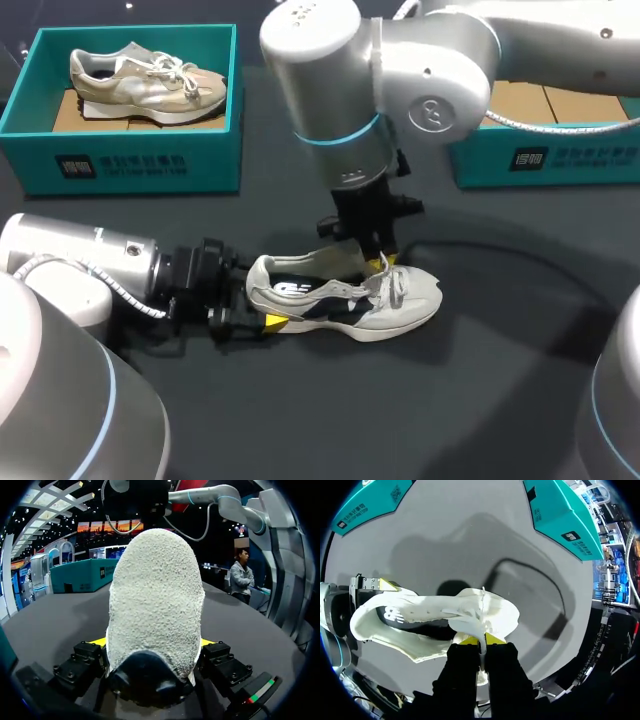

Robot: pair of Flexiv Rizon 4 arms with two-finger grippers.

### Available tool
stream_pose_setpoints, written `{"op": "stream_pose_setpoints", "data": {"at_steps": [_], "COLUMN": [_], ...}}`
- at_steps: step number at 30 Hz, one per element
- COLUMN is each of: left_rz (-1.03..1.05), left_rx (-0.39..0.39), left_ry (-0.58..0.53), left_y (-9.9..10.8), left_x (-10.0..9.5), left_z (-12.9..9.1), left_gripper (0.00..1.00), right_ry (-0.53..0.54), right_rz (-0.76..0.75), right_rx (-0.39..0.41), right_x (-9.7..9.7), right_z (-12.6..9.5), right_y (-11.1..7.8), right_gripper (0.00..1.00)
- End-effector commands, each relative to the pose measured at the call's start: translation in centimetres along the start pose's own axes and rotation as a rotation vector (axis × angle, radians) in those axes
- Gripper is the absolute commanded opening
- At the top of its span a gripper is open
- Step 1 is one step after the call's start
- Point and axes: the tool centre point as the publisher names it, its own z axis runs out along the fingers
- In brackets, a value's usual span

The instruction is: Take the shoe out of the shoebox, open the shoe tongue, remove and reinsert the insole, then place the shoe into the shoebox

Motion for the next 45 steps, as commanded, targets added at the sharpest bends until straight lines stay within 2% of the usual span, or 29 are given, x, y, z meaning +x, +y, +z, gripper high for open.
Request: {"op": "stream_pose_setpoints", "data": {"at_steps": [1, 7, 14, 15, 16, 17, 20, 21, 24, 28, 31, 35, 37, 43, 45], "left_rz": [0.0, 0.0, 0.0, 0.0, 0.0, 0.0, 0.0, 0.0, 0.0, 0.0, 0.0, 0.0, 0.0, 0.0, 0.0], "left_rx": [-0.002, -0.002, -0.002, -0.002, -0.002, -0.002, -0.002, -0.002, -0.002, -0.002, -0.002, -0.002, -0.002, -0.002, -0.002], "left_ry": [-0.003, -0.003, -0.003, -0.003, -0.003, -0.003, -0.003, -0.003, -0.003, -0.003, -0.003, -0.003, -0.003, -0.003, -0.003], "left_y": [0.0, 0.0, 0.0, 0.0, 0.0, 0.0, 0.0, 0.0, 0.0, 0.0, 0.0, 0.0, 0.0, 0.0, 0.0], "left_x": [0.1, 0.1, 0.1, 0.1, 0.1, 0.1, 0.1, 0.1, 0.1, 0.1, 0.1, 0.1, 0.1, 0.1, 0.1], "left_z": [0.0, 0.0, 0.0, 0.0, 0.0, 0.0, 0.0, 0.0, 0.0, 0.0, 0.0, 0.0, 0.0, 0.0, 0.0], "left_gripper": [0.0, 0.0, 0.0, 0.0, 0.0, 0.0, 0.0, 0.0, 0.0, 0.0, 0.0, 0.0, 0.0, 0.0, 0.0], "right_ry": [0.05, 0.05, 0.055, 0.054, 0.055, 0.051, 0.036, 0.026, 0.006, -0.014, -0.018, -0.023, -0.025, -0.054, -0.06], "right_rz": [0.015, 0.033, 0.027, 0.029, 0.03, 0.033, 0.036, 0.035, 0.035, 0.032, 0.035, 0.021, -0.005, -0.178, -0.251], "right_rx": [-0.002, 0.015, 0.036, 0.038, 0.038, 0.039, 0.02, 0.008, -0.009, -0.029, -0.04, -0.09, -0.113, -0.245, -0.265], "right_x": [-2.5, -4.0, -4.3, -4.3, -4.3, -4.3, -4.3, -4.3, -4.3, -4.5, -5.0, -5.6, -5.5, -4.0, -3.2], "right_z": [0.2, 1.3, 2.9, 3.0, 3.1, 3.2, 3.5, 3.6, 3.8, 4.0, 3.5, 0.8, -0.9, -5.2, -6.3], "right_y": [-0.1, 0.3, 0.3, 0.3, 0.2, 0.2, 0.0, -0.1, -0.2, -0.3, -0.4, -0.8, -0.9, -1.0, -1.0], "right_gripper": [0.0, 0.0, 0.0, 0.05, 0.2, 0.27, 0.47, 0.49, 0.71, 0.82, 0.81, 0.82, 0.79, 0.72, 0.69]}}
